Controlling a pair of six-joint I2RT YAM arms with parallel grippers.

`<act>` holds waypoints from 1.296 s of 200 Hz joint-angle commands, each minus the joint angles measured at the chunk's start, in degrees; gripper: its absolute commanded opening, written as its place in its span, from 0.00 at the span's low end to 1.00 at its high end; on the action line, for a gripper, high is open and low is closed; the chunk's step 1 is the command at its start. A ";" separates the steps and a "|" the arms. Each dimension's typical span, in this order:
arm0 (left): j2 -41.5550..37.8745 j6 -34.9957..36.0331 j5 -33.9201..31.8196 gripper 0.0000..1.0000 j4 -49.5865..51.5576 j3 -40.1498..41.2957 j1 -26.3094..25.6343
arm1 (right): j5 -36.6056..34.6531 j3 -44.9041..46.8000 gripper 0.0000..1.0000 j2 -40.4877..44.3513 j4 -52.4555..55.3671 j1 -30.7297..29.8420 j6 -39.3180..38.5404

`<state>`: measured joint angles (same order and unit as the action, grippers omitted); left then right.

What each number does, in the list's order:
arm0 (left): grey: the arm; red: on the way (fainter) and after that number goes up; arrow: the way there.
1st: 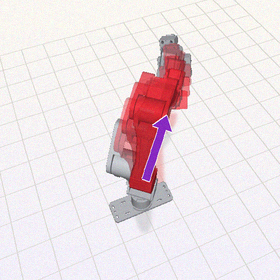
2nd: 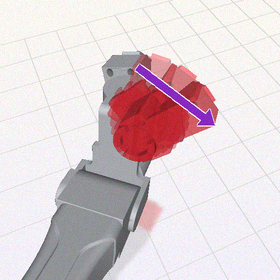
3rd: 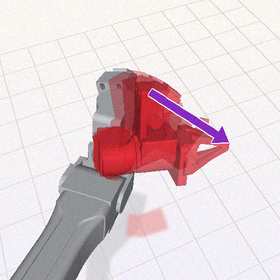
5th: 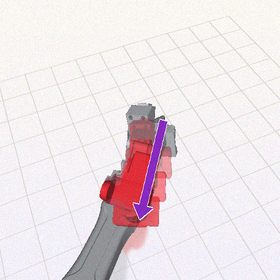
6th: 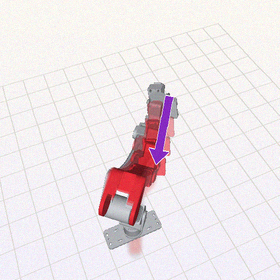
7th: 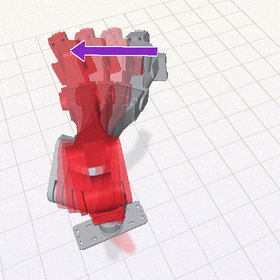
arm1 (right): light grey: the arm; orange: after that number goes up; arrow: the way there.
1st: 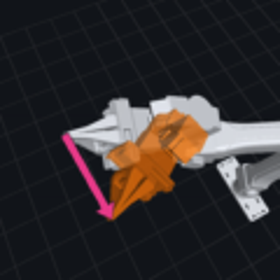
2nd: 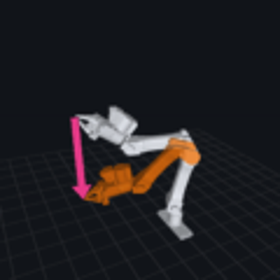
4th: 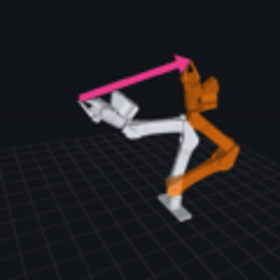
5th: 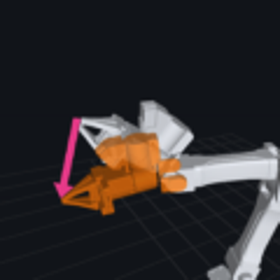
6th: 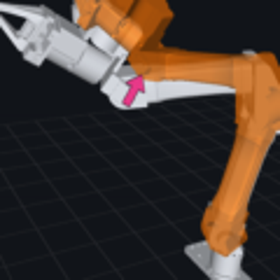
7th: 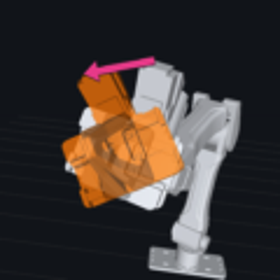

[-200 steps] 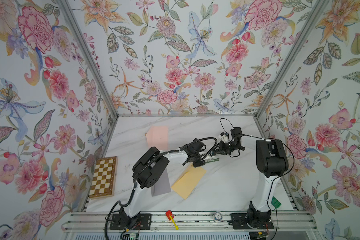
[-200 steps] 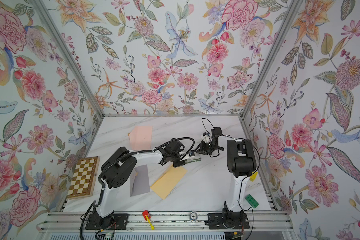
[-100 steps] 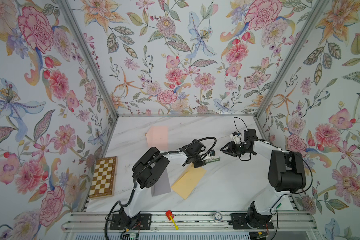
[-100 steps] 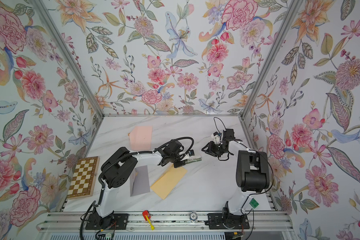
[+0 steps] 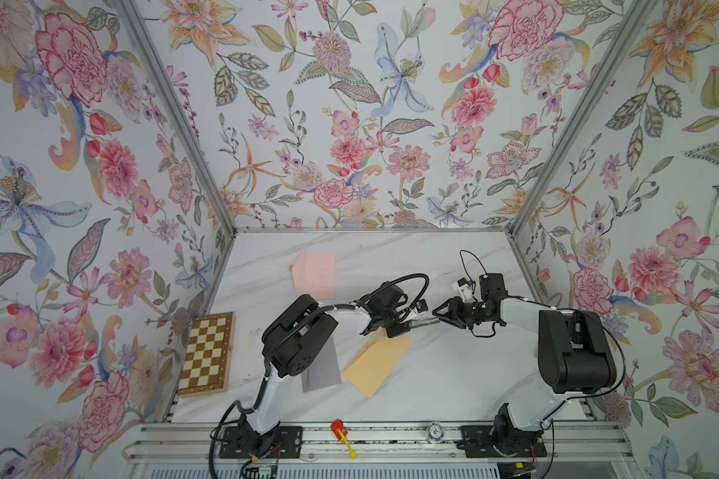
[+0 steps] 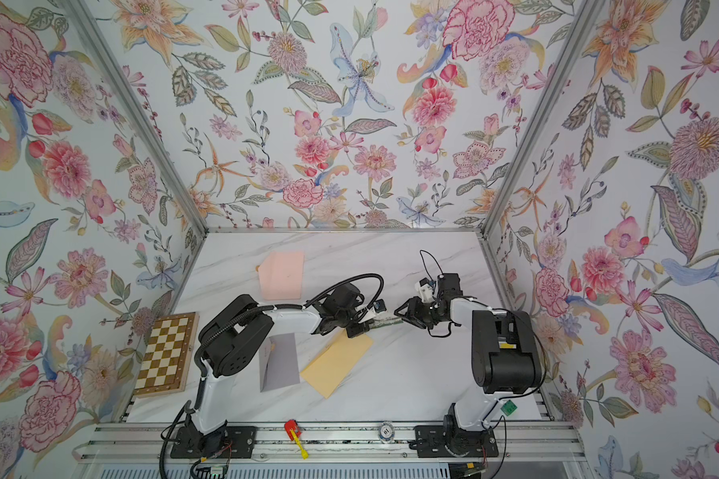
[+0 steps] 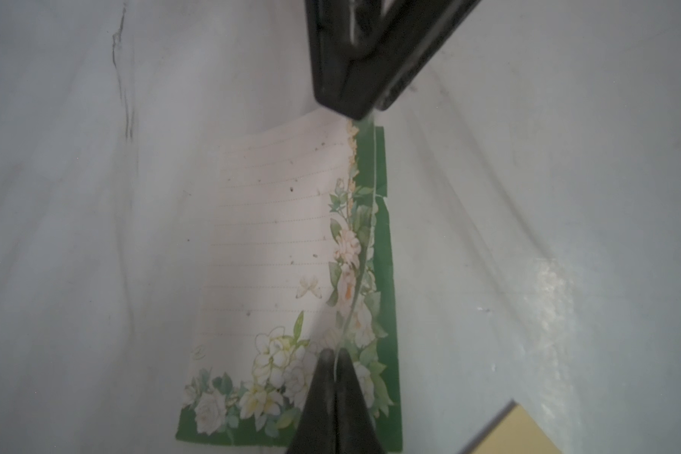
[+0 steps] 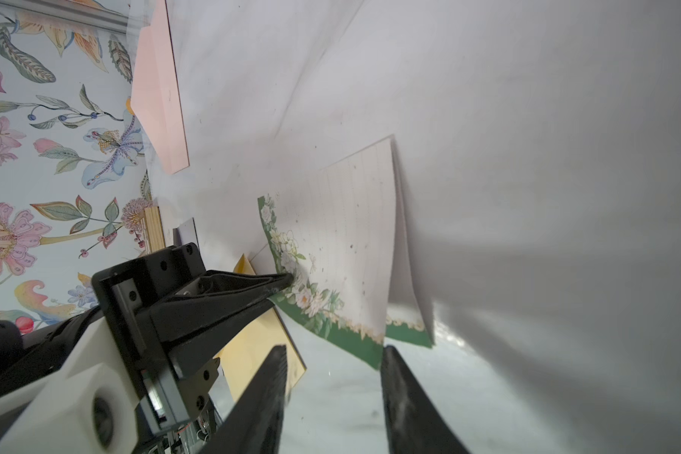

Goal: Fold the letter paper in half and place it into the envelope
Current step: Fold the letter paper at the center of the board, then pick up the letter paper from the center of the board.

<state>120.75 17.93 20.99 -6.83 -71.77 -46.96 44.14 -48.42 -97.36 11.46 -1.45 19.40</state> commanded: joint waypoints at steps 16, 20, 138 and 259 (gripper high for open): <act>0.36 -0.57 0.09 0.05 5.07 2.07 -0.61 | 0.51 -1.41 0.43 -2.45 -1.44 -0.73 0.57; 0.41 -0.65 0.03 0.05 5.00 2.00 -0.59 | 0.46 -1.50 0.43 -2.63 -1.54 -0.81 0.62; 0.24 -0.88 -0.06 0.22 4.45 1.98 -0.70 | 4.00 -0.27 0.13 -7.05 -10.94 -1.90 5.25; -14.51 -3.69 4.36 0.40 -2.37 10.17 2.36 | -5.53 10.70 0.00 0.20 -29.66 -5.01 4.85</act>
<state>110.74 16.71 22.46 -6.61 -63.00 -46.57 42.85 -39.99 -100.42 -10.87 -5.54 24.53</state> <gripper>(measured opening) 0.401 0.047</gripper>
